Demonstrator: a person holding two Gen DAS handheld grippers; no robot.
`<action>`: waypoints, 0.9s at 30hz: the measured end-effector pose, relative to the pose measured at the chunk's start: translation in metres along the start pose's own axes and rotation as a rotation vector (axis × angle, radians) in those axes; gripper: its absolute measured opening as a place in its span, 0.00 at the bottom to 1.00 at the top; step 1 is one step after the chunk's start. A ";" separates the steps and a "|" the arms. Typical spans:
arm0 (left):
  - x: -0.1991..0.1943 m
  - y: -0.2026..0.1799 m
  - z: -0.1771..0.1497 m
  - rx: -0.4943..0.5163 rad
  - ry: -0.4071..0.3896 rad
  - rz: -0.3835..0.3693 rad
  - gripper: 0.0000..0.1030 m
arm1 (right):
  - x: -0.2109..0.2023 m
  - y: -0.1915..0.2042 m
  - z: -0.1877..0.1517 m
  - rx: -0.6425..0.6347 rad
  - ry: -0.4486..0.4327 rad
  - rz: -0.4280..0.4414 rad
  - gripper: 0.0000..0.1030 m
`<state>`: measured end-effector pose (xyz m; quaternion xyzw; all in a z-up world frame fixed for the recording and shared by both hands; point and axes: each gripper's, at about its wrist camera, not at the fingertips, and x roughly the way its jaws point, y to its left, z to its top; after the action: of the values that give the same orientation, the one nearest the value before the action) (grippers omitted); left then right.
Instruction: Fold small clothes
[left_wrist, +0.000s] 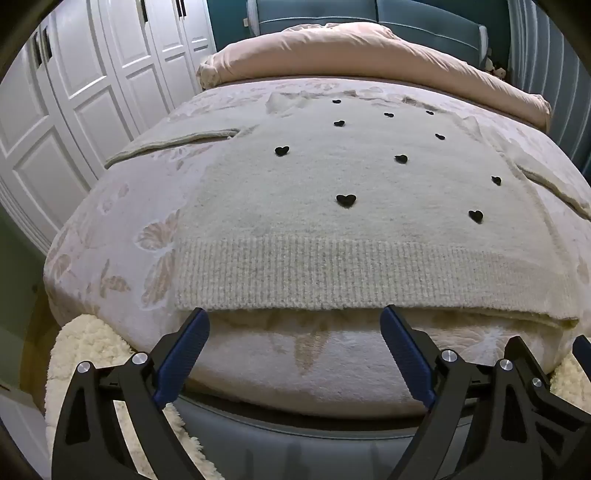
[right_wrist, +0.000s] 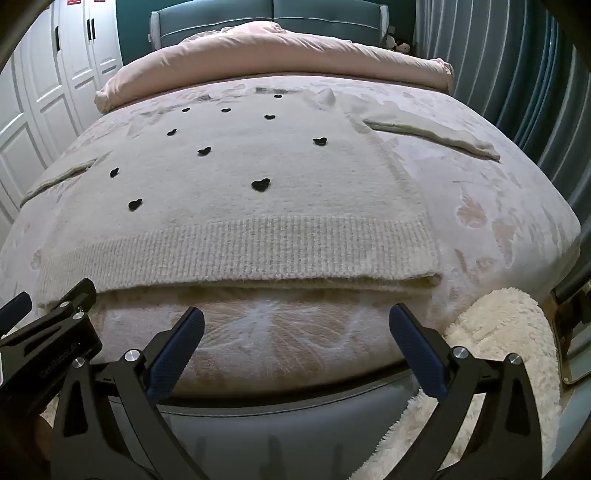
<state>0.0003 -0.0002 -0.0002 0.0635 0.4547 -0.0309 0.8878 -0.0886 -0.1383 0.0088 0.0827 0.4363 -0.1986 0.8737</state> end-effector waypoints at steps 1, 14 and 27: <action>0.001 0.000 0.000 0.002 0.001 0.001 0.87 | 0.000 0.000 0.000 0.003 0.001 0.002 0.95; 0.000 0.000 -0.004 0.015 -0.003 0.011 0.82 | 0.000 0.001 0.000 -0.001 0.010 -0.005 0.95; -0.003 -0.004 0.007 0.022 0.015 0.024 0.82 | -0.001 0.000 0.003 0.009 0.016 -0.005 0.95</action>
<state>0.0031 -0.0049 0.0061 0.0791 0.4600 -0.0249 0.8840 -0.0875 -0.1387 0.0115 0.0873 0.4427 -0.2022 0.8692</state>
